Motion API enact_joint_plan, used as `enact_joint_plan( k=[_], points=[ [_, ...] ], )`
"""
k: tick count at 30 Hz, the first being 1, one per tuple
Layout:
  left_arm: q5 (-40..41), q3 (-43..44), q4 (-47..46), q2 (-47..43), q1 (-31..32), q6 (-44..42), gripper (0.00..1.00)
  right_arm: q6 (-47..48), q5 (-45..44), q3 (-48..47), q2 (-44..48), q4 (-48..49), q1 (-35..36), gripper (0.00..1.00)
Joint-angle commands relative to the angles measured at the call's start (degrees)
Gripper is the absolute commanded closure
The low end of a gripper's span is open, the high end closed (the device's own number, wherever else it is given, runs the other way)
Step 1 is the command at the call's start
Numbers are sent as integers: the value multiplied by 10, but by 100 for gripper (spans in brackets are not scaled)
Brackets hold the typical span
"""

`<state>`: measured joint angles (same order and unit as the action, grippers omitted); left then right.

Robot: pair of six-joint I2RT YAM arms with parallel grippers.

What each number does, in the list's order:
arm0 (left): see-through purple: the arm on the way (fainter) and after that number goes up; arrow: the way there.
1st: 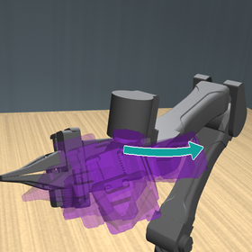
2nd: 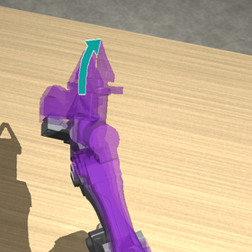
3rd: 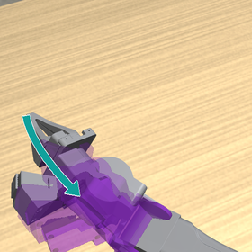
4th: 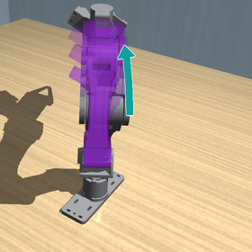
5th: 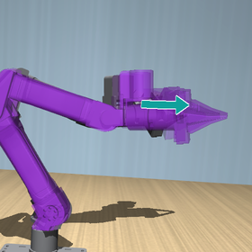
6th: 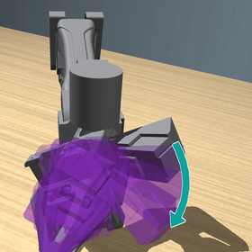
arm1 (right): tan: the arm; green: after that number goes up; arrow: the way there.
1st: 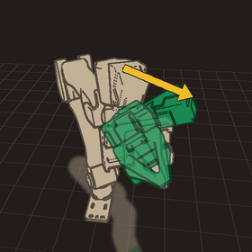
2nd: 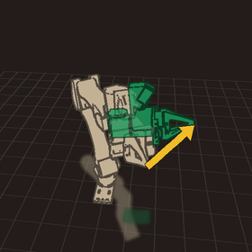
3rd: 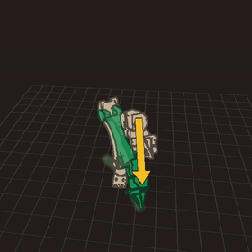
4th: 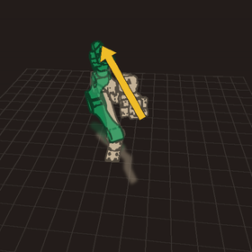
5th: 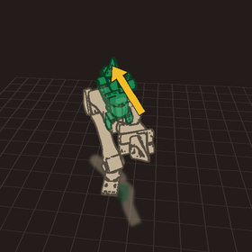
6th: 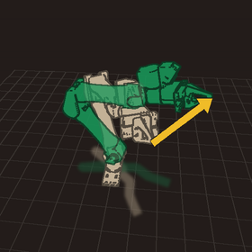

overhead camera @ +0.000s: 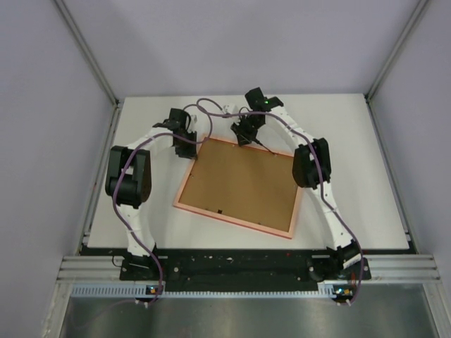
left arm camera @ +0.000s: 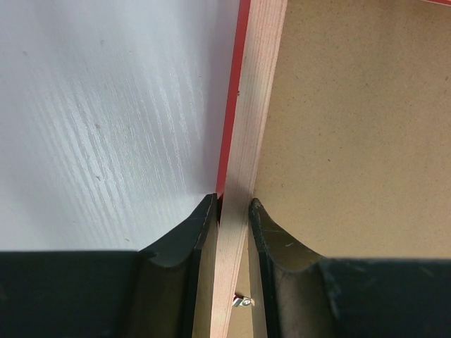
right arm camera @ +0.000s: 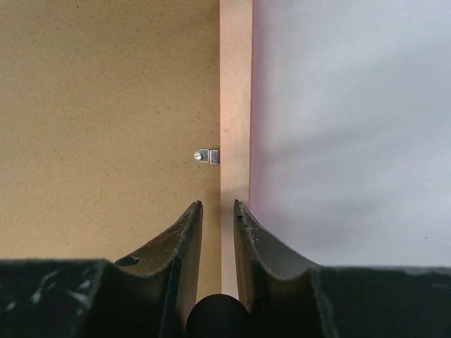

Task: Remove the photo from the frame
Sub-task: Release the photo frame item from the photo frame.

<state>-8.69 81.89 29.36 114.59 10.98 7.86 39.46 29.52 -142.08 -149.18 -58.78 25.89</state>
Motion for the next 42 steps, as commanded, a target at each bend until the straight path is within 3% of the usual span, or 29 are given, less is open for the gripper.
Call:
enact_joint_plan(
  k=[1, 4, 9, 14, 21, 26, 33, 42],
  points=[
    [113, -16, 20, -13, -37, -6, 100, 40, -99, 76, -7, -61, -4, 100],
    [110, -15, 20, -14, -37, -5, 100, 32, -75, 136, 51, 9, 1, 100],
    [103, -18, 19, -16, -37, -6, 100, 16, -58, 144, 94, 80, 14, 100],
    [100, -18, 18, -17, -37, -7, 100, 2, -43, 137, 104, 95, 20, 100],
    [97, -19, 17, -16, -37, -6, 100, -20, 54, 144, 130, 104, 18, 100],
    [97, -20, 17, -18, -37, -6, 100, 14, 80, 224, 193, 156, 14, 100],
    [94, -21, 17, -15, -37, -6, 100, 100, 141, 288, 248, 119, 14, 100],
    [96, -20, 18, -14, -37, -6, 100, 137, 165, 275, 247, 82, 17, 100]
  ],
)
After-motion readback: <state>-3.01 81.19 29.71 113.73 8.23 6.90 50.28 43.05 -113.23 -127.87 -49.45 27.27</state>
